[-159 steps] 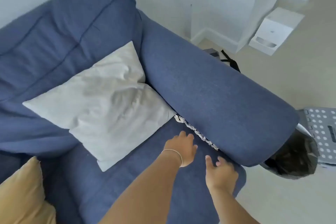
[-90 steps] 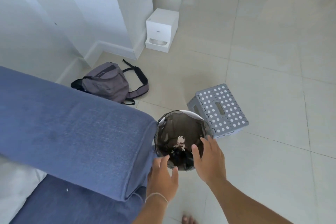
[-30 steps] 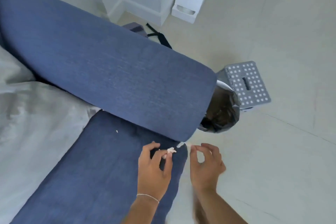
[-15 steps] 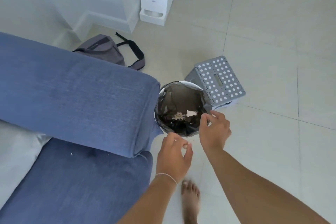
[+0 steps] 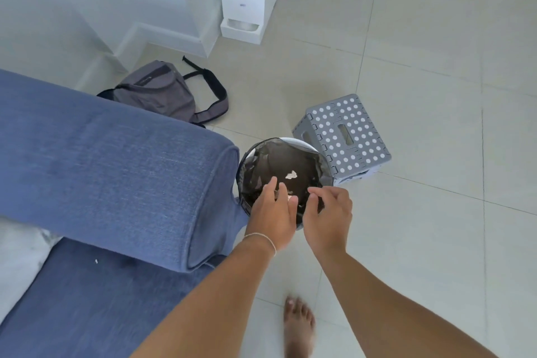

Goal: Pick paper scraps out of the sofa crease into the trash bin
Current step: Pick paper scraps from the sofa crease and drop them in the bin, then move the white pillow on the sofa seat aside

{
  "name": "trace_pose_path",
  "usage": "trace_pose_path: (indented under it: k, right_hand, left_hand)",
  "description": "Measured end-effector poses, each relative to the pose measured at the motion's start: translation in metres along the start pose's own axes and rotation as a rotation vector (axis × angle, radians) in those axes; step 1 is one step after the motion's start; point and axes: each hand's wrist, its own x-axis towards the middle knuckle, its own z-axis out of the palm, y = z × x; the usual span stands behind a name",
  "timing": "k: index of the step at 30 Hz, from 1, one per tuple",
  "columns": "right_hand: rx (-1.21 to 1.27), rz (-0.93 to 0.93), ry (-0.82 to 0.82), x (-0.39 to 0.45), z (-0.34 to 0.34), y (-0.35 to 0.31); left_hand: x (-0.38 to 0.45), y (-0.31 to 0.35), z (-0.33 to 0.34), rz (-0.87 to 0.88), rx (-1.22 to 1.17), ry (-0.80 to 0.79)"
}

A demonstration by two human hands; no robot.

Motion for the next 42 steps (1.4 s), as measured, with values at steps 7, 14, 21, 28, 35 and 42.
trace_pose_path:
  k: [7, 14, 21, 28, 35, 42]
  right_hand:
    - [0.071, -0.115, -0.036, 0.0, 0.004, -0.037]
    - [0.228, -0.369, -0.06, -0.034, 0.005, -0.144]
    - [0.206, -0.869, -0.385, -0.128, 0.063, -0.275]
    - [0.019, -0.983, -0.704, -0.224, 0.154, -0.292]
    - [-0.351, -1.088, -0.89, -0.281, 0.239, -0.329]
    - [-0.324, -0.853, -0.938, -0.3, 0.301, -0.382]
  left_hand:
    - [-0.043, 0.025, -0.083, 0.26, 0.389, 0.104]
    - [-0.121, -0.052, -0.166, 0.084, 0.124, 0.419]
    - [-0.219, -0.18, -0.176, -0.265, 0.004, 0.467]
    - [-0.324, -0.304, -0.189, -0.567, -0.057, 0.613]
    - [-0.386, -0.395, -0.212, -0.818, -0.21, 0.865]
    - [-0.388, -0.436, -0.253, -0.691, -0.864, 0.939]
